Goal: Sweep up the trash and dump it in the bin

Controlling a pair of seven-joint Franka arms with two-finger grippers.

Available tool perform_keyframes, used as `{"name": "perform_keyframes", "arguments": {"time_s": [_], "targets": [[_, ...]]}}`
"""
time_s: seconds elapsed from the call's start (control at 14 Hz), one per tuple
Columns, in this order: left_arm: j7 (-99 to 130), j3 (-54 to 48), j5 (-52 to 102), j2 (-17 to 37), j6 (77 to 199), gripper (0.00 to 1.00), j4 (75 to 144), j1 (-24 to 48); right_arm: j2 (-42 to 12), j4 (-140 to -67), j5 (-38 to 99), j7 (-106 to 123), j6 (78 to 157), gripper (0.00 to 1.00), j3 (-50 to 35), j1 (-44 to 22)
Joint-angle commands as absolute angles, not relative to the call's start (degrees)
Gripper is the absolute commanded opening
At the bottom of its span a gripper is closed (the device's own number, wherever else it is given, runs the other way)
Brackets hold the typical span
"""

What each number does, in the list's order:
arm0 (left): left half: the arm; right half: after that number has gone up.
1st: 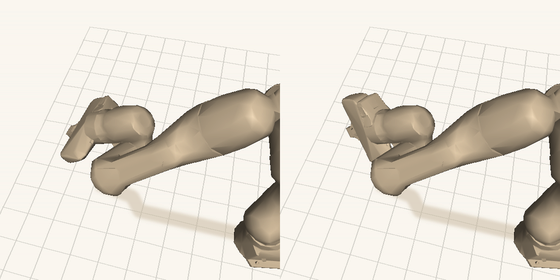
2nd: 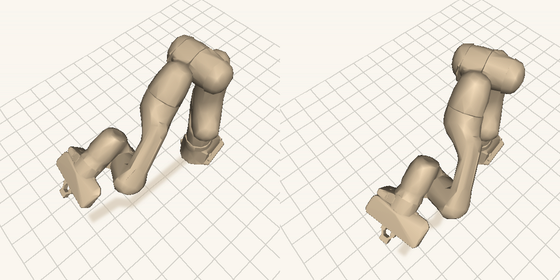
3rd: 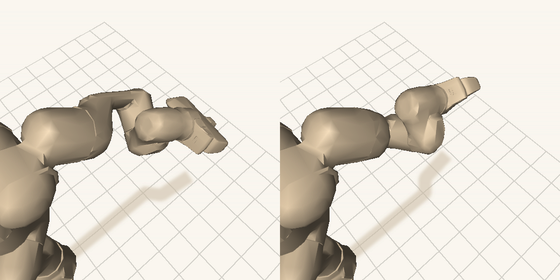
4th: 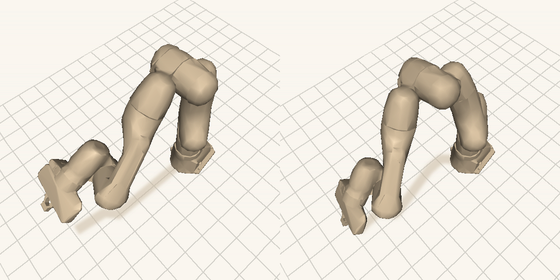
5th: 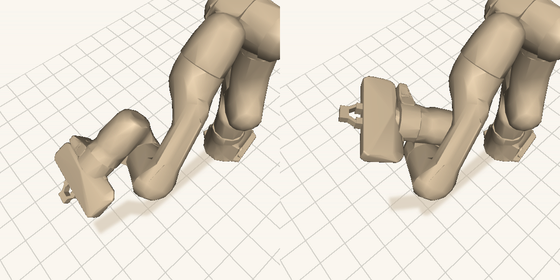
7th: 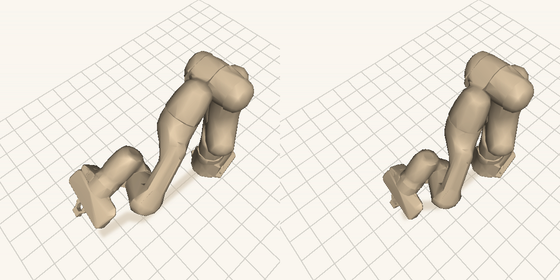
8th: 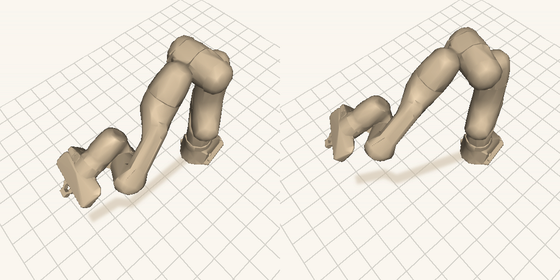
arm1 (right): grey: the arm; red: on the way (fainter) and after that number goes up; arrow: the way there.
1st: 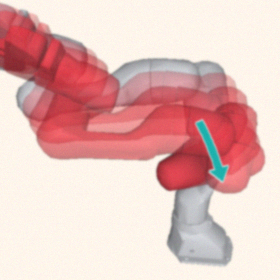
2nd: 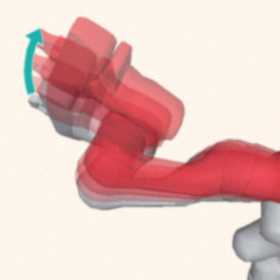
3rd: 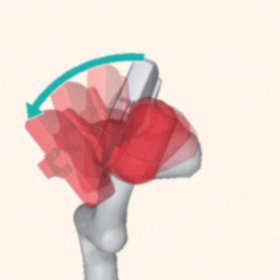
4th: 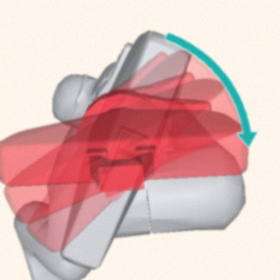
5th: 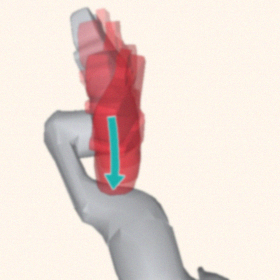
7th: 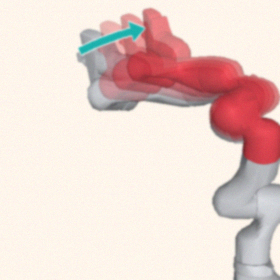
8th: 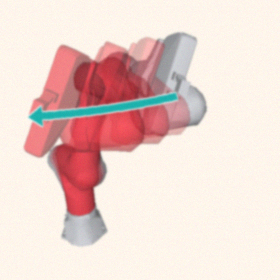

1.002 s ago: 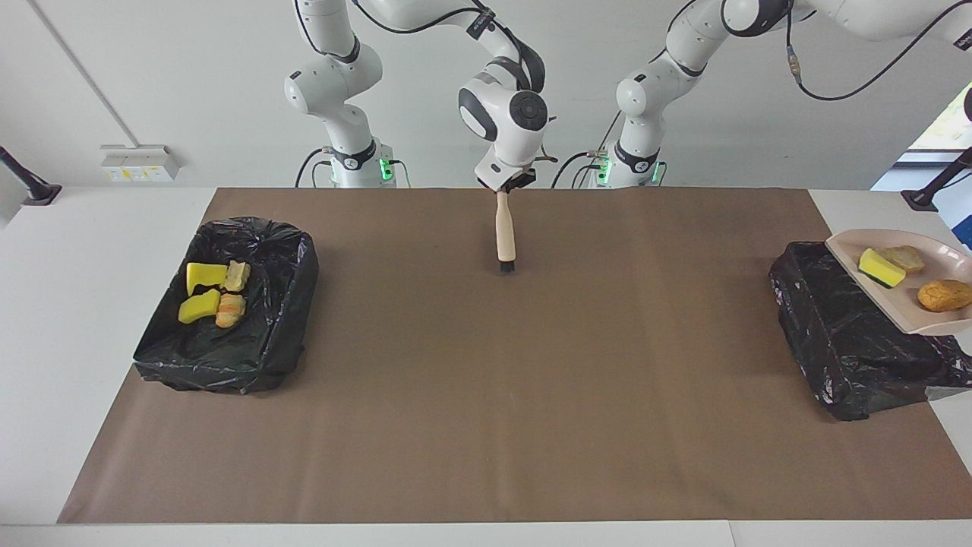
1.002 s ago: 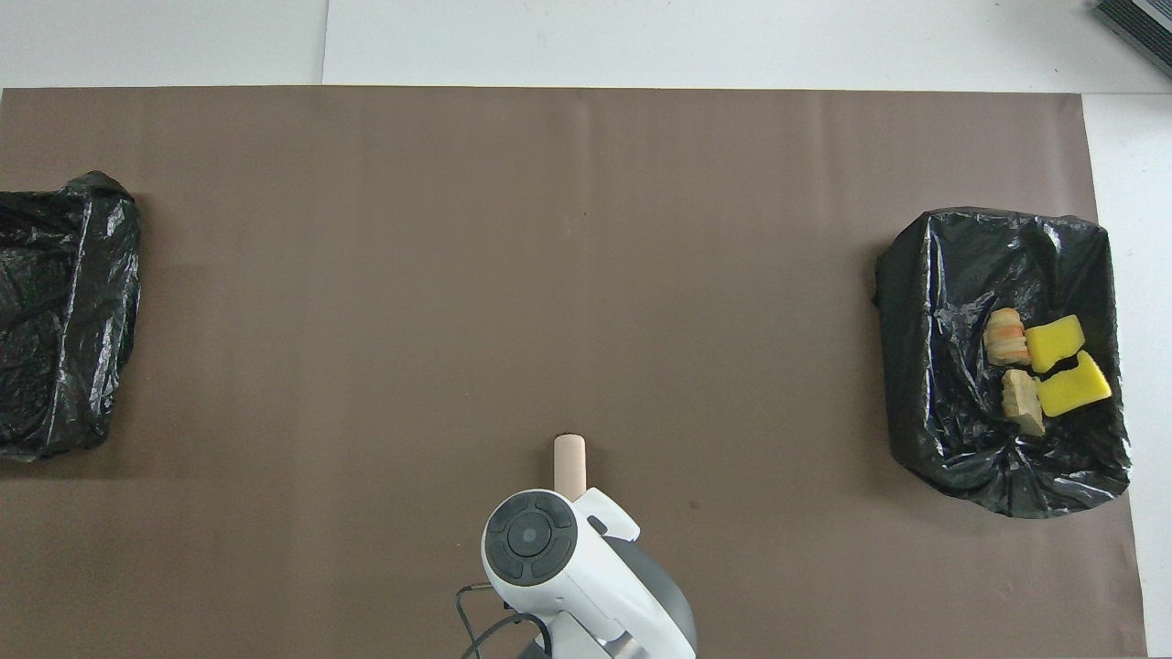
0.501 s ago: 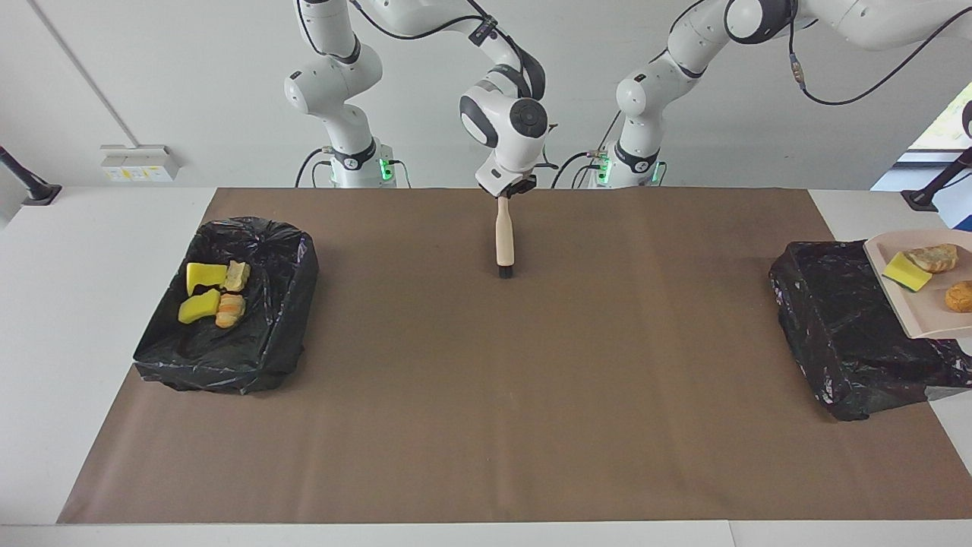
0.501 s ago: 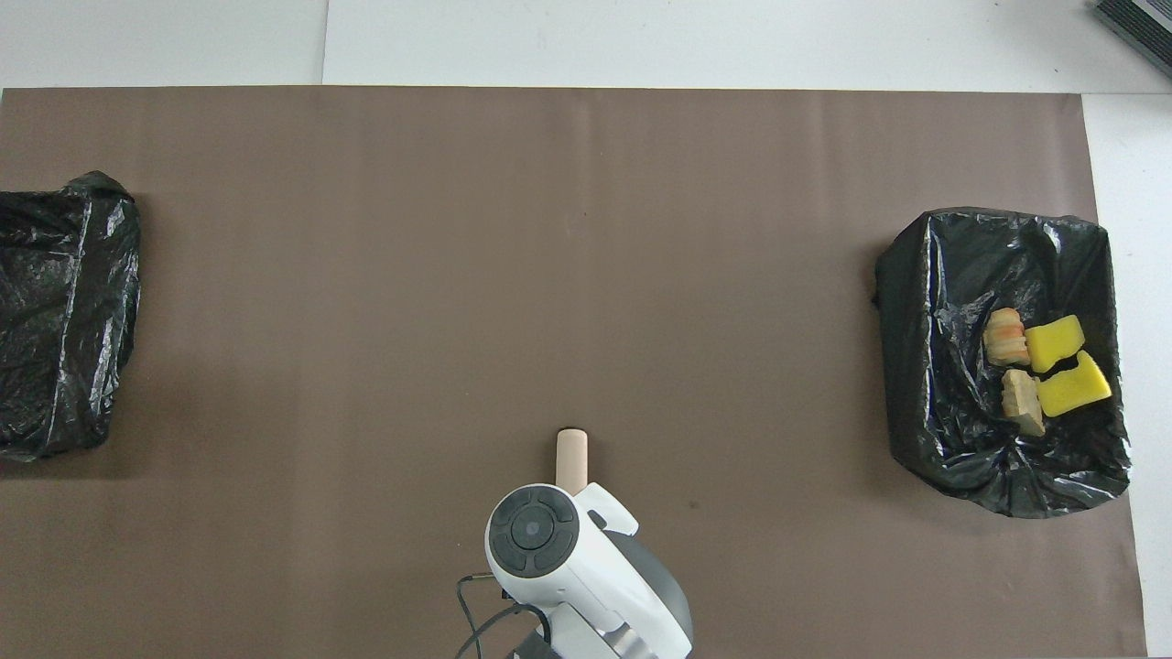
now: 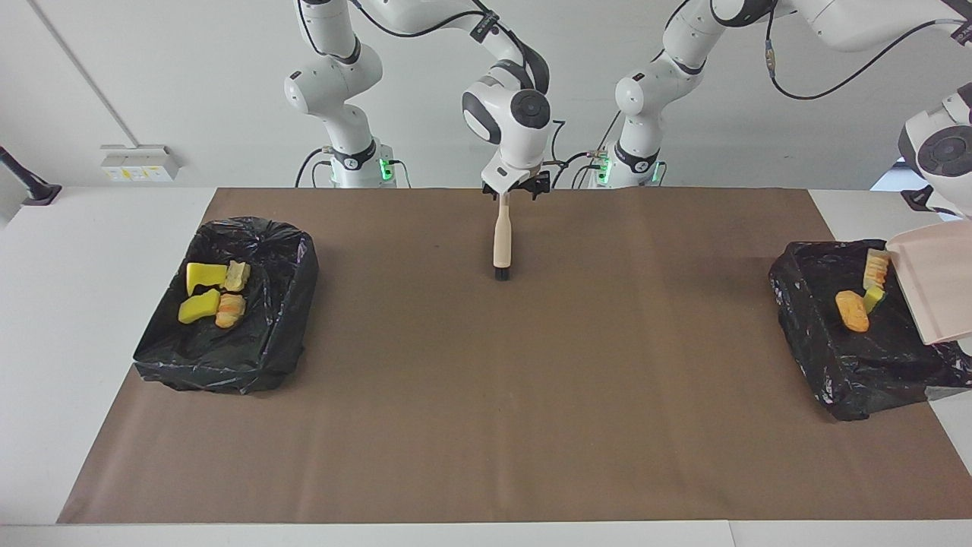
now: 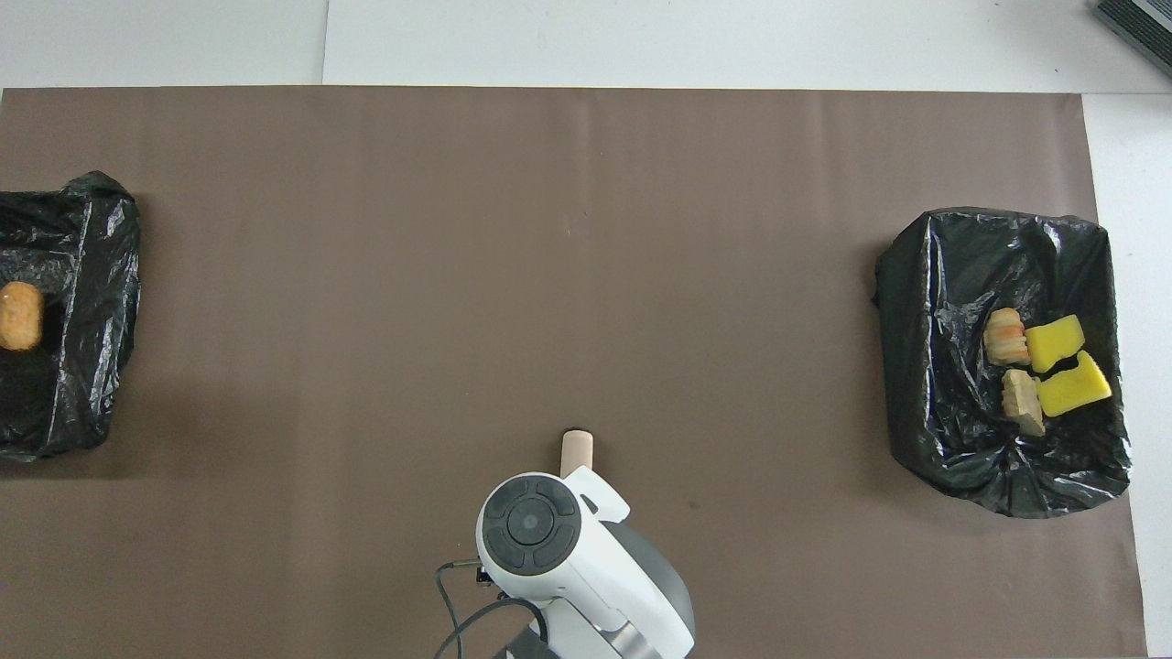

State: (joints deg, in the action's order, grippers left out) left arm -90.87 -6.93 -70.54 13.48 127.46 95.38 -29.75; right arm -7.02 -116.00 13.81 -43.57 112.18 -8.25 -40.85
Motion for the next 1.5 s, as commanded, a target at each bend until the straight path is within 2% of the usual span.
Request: {"name": "perform_keyframes", "arguments": {"time_s": [0.0, 0.29, 0.57, 0.72, 1.07, 1.29, 1.43], "targets": [[-89.21, -6.24, -73.3, 10.81, 128.15, 0.0, 96.77, -29.97, -2.73, -115.58, 12.4, -41.66, 111.36, 1.0, -8.26, -35.44], [-89.39, -7.64, -72.34, 7.22, 121.94, 0.0, 95.63, -28.75, 2.02, -110.67, 4.25, -36.86, 101.55, 1.0, -8.09, -28.15], [-87.72, -10.37, -64.45, 6.33, 108.22, 0.0, 95.62, -19.36, 7.72, -109.25, 1.67, -20.7, 99.14, 1.0, -7.56, -14.28], [-87.36, -10.37, -59.0, 6.33, 103.04, 0.0, 95.45, -14.18, 8.26, -107.68, 0.01, -11.56, 97.65, 1.0, -6.08, -8.55], [-67.62, -10.72, -40.72, 5.98, 89.93, 0.0, 95.54, -2.58, 8.17, -101.08, -1.76, -5.01, 92.91, 1.0, 5.34, -7.03], [-53.93, -10.81, -31.22, 6.24, 84.48, 0.0, 95.36, 5.5, 7.13, -94.68, -1.85, -4.83, 85.63, 1.0, 7.3, -5.29], [-44.08, -10.81, -25.26, 7.03, 82.1, 0.0, 95.01, 9.21, 7.29, -95.01, -1.49, -3.7, 85.61, 1.0, 5.46, -2.99]]}}
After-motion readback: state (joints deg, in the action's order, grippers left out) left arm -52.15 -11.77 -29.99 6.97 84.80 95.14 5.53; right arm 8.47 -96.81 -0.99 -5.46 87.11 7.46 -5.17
